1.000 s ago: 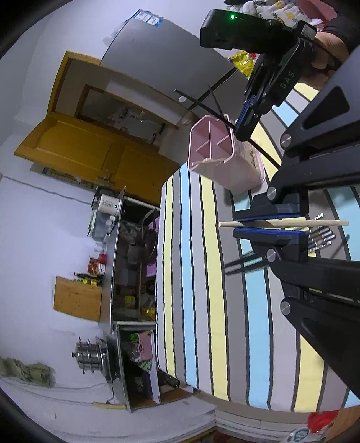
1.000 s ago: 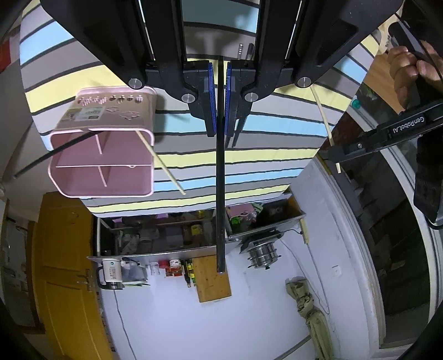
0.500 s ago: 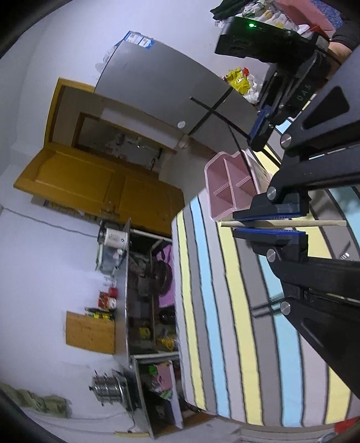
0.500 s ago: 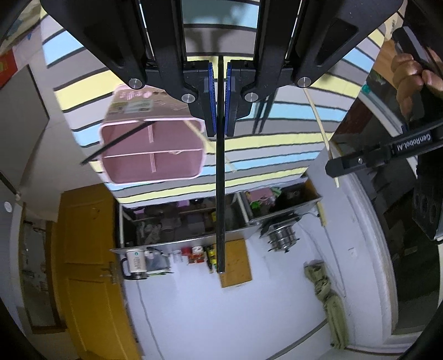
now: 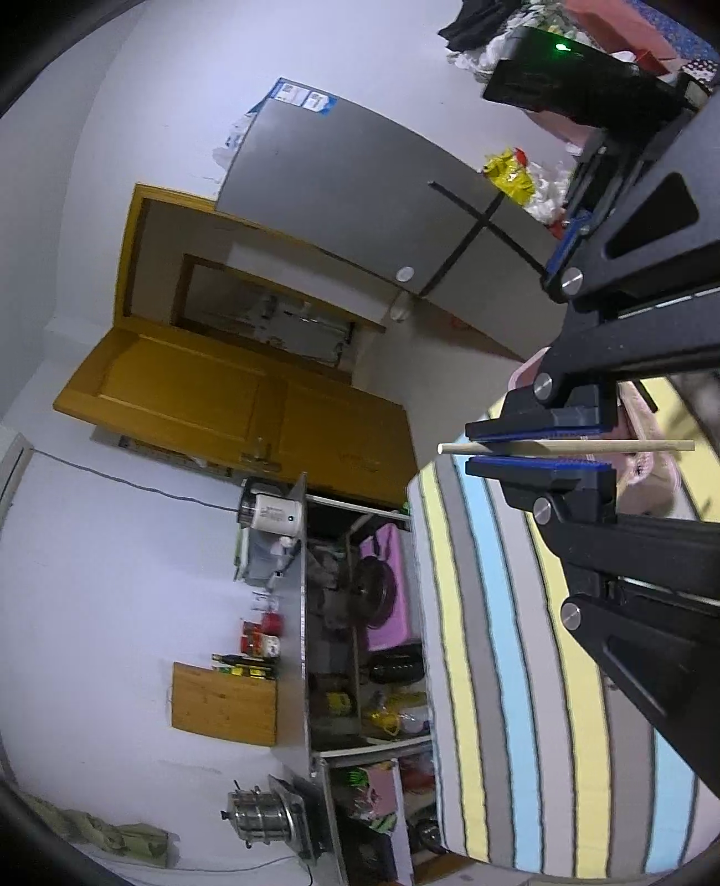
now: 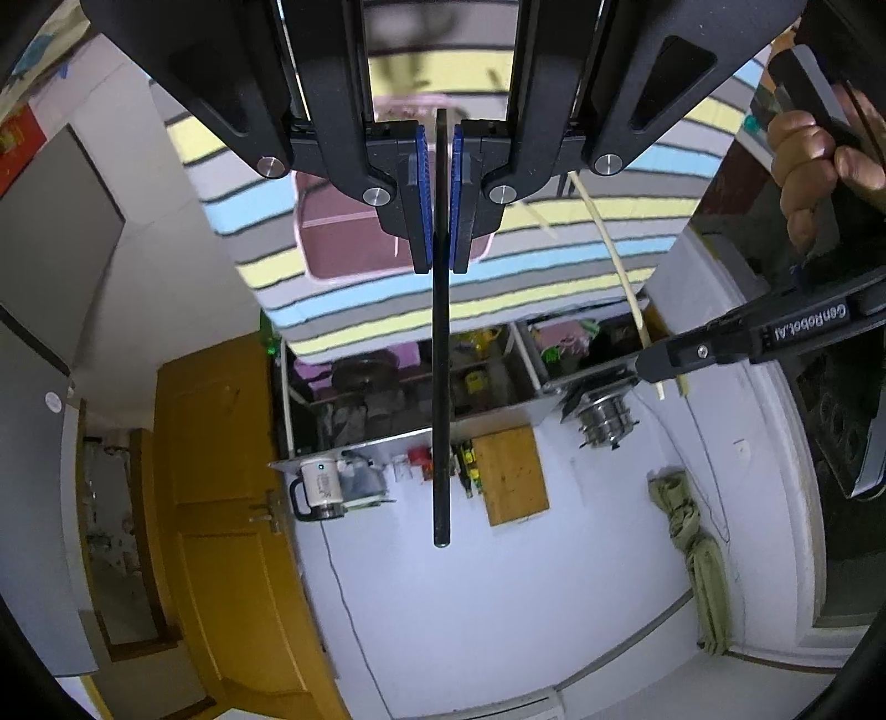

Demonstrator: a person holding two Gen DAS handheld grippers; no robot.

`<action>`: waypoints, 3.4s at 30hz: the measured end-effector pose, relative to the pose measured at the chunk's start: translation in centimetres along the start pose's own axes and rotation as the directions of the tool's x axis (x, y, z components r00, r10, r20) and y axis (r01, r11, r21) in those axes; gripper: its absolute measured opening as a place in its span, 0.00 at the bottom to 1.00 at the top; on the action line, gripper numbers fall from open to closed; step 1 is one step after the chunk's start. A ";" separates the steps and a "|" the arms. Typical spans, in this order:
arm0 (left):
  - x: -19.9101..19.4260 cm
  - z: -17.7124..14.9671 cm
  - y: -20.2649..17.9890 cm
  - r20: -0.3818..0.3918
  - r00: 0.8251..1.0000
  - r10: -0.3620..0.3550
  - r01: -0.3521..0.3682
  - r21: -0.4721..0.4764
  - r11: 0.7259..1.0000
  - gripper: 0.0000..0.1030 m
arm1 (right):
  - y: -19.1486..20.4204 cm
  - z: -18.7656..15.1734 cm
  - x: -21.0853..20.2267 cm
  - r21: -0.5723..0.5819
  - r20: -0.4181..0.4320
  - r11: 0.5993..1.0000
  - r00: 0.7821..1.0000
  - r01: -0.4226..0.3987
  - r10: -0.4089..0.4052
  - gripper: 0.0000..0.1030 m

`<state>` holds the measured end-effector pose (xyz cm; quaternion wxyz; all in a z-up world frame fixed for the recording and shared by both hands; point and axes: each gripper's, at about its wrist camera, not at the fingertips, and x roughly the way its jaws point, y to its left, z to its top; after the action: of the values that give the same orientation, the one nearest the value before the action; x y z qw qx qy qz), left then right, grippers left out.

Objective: Organize utensils
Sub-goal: 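Lift both held chopsticks and carry them over the pink holder, then lower the chopsticks into the holder and open both grippers, then move both open grippers back to the chopstick pile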

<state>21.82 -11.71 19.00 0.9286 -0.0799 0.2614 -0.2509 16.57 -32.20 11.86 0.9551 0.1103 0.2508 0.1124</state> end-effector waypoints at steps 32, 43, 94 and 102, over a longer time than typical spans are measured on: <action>7.3 0.1 2.4 0.019 1.000 0.009 -0.009 -0.030 1.000 0.05 | -0.1 2.4 3.4 0.013 0.031 1.000 0.999 0.008 -0.008 0.05; 8.4 -1.0 2.9 -0.003 1.000 0.009 -0.009 -0.021 1.000 0.05 | -0.1 1.6 4.5 -0.012 0.000 0.999 0.999 0.035 -0.035 0.05; -6.0 -11.2 7.6 -0.006 0.991 0.130 -0.130 -0.082 0.988 0.07 | 2.8 -5.2 0.5 -0.058 -0.088 0.996 0.994 -0.063 0.058 0.13; -7.3 -15.6 9.7 -0.068 0.983 0.169 -0.177 -0.127 0.976 0.07 | 4.4 -8.1 1.0 -0.068 -0.142 0.991 0.984 -0.120 0.109 0.13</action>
<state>12.32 0.05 6.28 0.9318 -0.1110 0.3097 -0.1534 12.68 -26.48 5.70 0.9310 0.0802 0.3049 0.1839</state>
